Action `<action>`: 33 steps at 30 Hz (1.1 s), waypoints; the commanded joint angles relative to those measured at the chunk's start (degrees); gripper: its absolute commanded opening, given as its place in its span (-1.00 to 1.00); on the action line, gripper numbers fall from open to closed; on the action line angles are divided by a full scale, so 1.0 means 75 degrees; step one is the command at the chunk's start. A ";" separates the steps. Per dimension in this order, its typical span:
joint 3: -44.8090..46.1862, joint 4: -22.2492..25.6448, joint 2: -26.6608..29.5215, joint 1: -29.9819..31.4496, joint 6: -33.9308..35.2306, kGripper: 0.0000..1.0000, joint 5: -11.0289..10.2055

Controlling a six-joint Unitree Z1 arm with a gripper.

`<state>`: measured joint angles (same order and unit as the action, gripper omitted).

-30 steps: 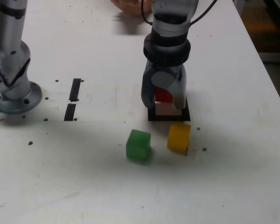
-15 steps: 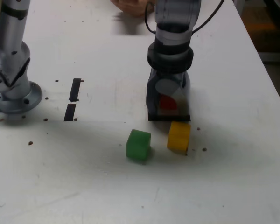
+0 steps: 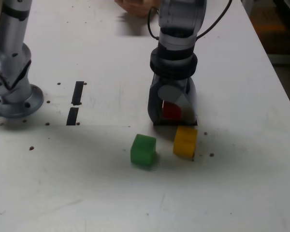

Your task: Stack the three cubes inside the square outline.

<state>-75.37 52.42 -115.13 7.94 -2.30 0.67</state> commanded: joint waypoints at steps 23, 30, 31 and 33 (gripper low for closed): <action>-0.0857 0.2378 0.1502 0.0924 0.0323 0.89 -0.1410; -0.1132 0.2395 0.1376 0.1787 0.0529 0.97 -0.1414; -0.1153 0.2385 0.1329 0.1879 0.0584 0.98 -0.1417; -0.1230 0.2346 0.1199 0.2046 0.0689 0.99 -0.1425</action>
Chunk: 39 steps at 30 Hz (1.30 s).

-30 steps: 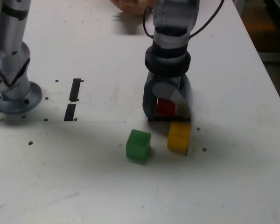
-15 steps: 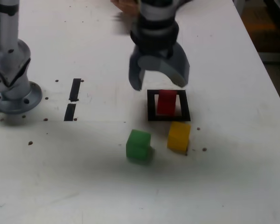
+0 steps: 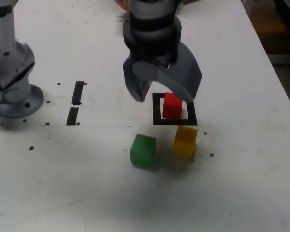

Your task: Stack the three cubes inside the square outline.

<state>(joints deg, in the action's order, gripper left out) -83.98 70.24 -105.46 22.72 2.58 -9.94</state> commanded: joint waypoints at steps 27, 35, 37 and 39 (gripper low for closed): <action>-0.1138 -0.0531 -0.2013 0.0369 -0.0277 0.84 0.1315; -0.1073 -0.0647 -0.2282 0.0346 -0.0434 0.75 0.1622; -0.1018 -0.0654 -0.2326 0.0317 -0.0437 0.73 0.1666; -0.0981 -0.0656 -0.2362 0.0278 -0.0441 0.71 0.1694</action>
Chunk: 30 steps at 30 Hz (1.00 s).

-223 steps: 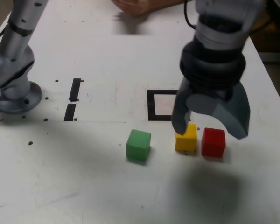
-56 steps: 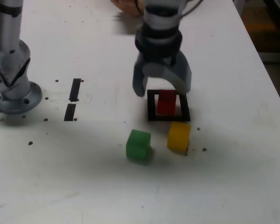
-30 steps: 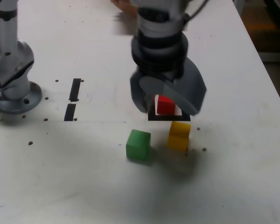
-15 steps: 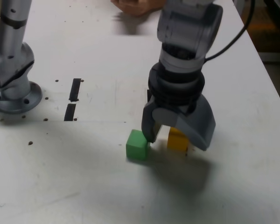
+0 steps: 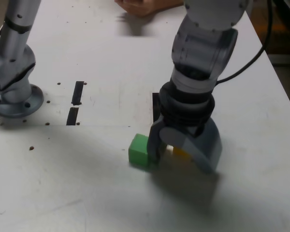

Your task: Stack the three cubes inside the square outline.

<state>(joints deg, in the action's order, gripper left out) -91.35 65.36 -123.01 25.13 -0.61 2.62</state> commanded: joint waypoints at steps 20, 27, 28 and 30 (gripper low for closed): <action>-0.0131 0.0038 -0.0198 -0.0634 -0.0399 0.07 -0.0081; 0.0033 -0.0286 -0.0205 -0.0644 -0.0445 -0.71 -0.0039; 0.0074 -0.0334 -0.0204 -0.0644 -0.0452 -0.76 -0.0012; 0.0148 -0.0391 -0.0202 -0.0644 -0.0456 -0.80 0.0042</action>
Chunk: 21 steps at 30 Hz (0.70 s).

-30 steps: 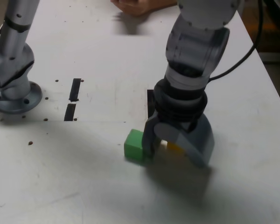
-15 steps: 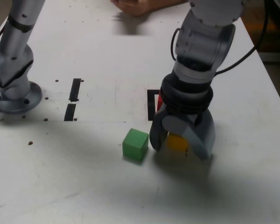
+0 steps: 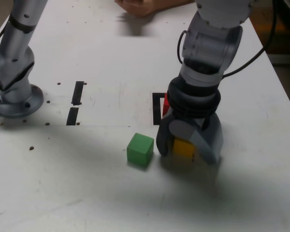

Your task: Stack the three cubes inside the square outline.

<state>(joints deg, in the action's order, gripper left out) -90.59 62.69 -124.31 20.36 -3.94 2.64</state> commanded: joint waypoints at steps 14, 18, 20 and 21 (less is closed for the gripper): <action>0.0354 -0.0086 0.0150 -0.0008 -0.0013 -0.97 0.0089; 0.0385 -0.0089 0.0185 -0.0005 -0.0013 -0.97 0.0089; 0.0385 -0.0101 0.0200 0.0005 -0.0013 -0.97 0.0078; 0.0381 -0.0108 0.0205 0.0013 -0.0012 -0.97 0.0071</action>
<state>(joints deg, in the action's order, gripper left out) -87.90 61.95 -123.05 20.36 -3.96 3.23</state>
